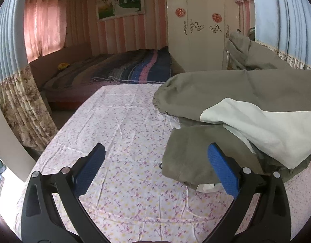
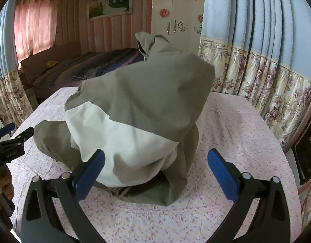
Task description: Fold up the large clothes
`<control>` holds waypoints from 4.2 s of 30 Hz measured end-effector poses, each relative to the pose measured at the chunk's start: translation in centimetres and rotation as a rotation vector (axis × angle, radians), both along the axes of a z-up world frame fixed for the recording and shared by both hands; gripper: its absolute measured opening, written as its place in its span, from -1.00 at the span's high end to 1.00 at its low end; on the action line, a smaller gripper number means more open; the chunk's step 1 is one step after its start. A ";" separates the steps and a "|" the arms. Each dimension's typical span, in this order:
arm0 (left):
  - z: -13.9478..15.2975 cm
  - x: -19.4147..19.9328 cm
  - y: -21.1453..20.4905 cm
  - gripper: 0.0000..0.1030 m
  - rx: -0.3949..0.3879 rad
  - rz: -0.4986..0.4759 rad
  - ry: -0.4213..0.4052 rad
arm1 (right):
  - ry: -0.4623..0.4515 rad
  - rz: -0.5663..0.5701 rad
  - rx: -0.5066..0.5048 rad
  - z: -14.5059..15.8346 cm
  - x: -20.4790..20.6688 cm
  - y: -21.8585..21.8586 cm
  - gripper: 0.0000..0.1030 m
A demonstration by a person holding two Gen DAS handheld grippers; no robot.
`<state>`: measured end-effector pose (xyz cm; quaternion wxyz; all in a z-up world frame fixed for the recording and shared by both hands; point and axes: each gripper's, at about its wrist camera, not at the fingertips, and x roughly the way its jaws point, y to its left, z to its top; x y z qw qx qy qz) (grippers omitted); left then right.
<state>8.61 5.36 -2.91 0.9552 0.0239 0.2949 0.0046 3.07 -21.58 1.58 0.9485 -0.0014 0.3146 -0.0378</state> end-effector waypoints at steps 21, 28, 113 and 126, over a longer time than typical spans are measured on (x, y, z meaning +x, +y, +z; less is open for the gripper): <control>-3.7 3.2 -4.2 0.86 -0.091 -0.285 0.161 | -0.017 -0.076 -0.024 -1.6 2.4 -4.2 0.84; -0.3 -6.3 -5.7 0.89 -0.197 -0.459 0.111 | -0.109 -0.206 -0.134 1.8 2.7 -10.1 0.93; 0.6 -10.3 -6.6 1.00 -0.188 -0.281 0.135 | 0.057 -0.189 -0.212 -8.6 -2.6 -14.2 0.97; -1.6 2.7 -2.5 -0.92 -0.090 -0.244 0.185 | 0.089 -0.240 0.029 -6.5 -10.8 -16.3 -0.68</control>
